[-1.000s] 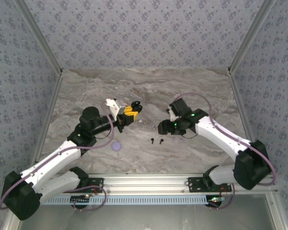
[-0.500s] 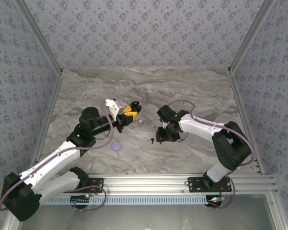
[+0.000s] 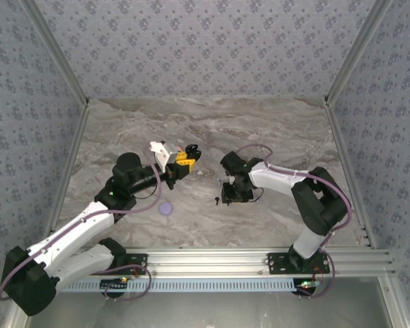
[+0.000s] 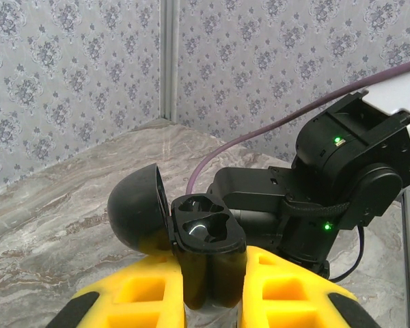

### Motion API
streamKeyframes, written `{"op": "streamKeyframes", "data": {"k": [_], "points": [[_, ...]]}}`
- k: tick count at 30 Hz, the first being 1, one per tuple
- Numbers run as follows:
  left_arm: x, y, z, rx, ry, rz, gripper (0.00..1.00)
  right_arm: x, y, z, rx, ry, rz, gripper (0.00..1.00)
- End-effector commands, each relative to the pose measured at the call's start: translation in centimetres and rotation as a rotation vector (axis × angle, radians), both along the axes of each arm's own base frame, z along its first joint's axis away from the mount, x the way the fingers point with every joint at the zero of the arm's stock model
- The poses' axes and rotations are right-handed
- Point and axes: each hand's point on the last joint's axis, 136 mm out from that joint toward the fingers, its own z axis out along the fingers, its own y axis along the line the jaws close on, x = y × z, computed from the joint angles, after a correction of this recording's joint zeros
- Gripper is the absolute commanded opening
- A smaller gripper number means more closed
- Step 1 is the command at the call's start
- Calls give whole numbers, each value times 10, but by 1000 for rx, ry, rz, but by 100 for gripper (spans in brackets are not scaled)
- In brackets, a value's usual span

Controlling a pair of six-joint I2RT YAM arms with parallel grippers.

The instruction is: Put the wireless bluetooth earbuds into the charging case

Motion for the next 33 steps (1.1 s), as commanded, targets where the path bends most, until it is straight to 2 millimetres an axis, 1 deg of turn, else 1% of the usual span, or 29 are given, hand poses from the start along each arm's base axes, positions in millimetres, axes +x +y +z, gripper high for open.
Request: {"op": "streamKeyframes", "data": {"k": [1,4,13,19,24,27,29,32,33], "points": [[0,-1,15,-10,-41,-1,0,5,3,1,-13,-6,-15,38],[0,-2,15,-8,-40,-2,0,9,8,1,1,-24,-11,37],[0,-2,13,-3,-32,-3,0,11,10,-2,-5,-28,-6,31],[0,-2,11,-2,-27,-2,0,11,8,-1,-16,-36,0,26],[0,-2,11,-5,-26,-3,0,12,6,4,-20,-61,6,25],[0,-3,10,-9,-24,-5,0,15,5,12,-17,-92,11,25],[2,-4,9,-15,-19,-6,0,18,2,23,-17,-130,12,25],[4,-9,7,-34,-6,-18,0,24,-1,44,-5,-199,12,25],[5,-10,7,-40,-4,-24,0,26,-2,55,9,-234,7,25]]}}
